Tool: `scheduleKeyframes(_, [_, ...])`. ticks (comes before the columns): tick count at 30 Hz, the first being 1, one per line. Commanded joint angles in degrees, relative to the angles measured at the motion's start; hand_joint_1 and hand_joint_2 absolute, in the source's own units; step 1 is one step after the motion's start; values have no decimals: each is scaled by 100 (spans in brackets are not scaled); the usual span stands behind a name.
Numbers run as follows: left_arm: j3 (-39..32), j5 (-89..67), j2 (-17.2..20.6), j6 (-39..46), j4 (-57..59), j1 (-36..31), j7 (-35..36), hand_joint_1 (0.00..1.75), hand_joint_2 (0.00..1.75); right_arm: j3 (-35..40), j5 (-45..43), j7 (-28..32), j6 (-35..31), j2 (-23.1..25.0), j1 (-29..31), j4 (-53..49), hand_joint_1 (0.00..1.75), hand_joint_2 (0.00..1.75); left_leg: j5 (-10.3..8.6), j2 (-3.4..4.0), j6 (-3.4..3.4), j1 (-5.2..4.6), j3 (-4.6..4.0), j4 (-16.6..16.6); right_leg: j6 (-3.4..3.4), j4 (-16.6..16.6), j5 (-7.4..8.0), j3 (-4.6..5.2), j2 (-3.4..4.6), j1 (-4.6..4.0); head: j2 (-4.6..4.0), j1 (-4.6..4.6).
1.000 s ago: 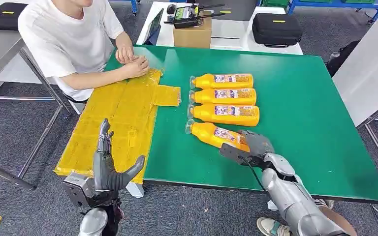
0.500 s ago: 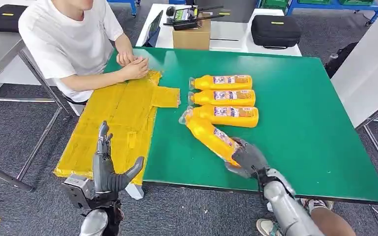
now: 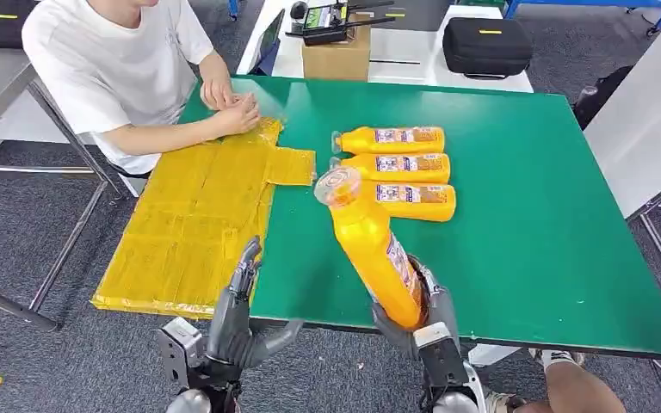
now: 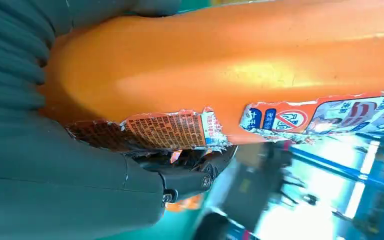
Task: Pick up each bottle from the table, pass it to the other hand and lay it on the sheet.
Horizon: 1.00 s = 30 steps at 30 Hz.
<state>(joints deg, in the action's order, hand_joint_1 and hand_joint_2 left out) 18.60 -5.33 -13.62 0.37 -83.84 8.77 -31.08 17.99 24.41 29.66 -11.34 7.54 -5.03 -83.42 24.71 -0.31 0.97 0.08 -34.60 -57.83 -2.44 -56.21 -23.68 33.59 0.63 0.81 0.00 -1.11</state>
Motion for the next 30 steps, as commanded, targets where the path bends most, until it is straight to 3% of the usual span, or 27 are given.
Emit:
scheduleKeyframes(1, [383, 16, 354, -16, 200, -142, 28, 0, 175, 151, -4, 22, -38, 26, -98, -480, 175, 175, 5, -2, -7, 3, 17, 6, 11, 3, -8, -17, -8, -4, 0, 0])
scheduleKeyframes(5, [575, -86, 433, -264, 215, -200, -25, 0, 175, 578, 217, 262, 109, -64, -19, -444, 155, 175, 3, 2, -5, 1, 9, 4, 7, 3, -4, -9, -3, -3, 0, 0])
scheduleKeyframes(8, [821, -176, 512, -522, 150, -228, -117, 0, 175, 940, 465, 260, 141, -20, 171, -90, 173, 175, 6, 10, -6, 3, 15, 5, 10, 4, -4, -12, 3, -5, -2, 0])
scheduleKeyframes(13, [1003, 92, 518, -913, 70, -332, -98, 0, 175, 1549, 794, 374, 227, 39, 485, 601, 175, 175, 4, 12, -6, 4, 13, 7, 9, 5, -1, -12, 6, -6, 0, -2])
scheduleKeyframes(19, [961, 349, 499, -1157, -124, -383, -94, 0, 175, 2036, 1361, 355, -181, 83, 789, 1506, 175, 175, 1, 10, -6, 4, 15, 12, 9, 9, 1, -12, 4, -5, 0, -2])
scheduleKeyframes(30, [843, 650, 363, -1361, -50, -543, 23, 0, 175, 2507, 1646, 313, -442, 39, 896, 1927, 175, 175, 4, 1, -6, 7, 13, 8, 9, 9, -4, -14, -6, -9, 0, 0])
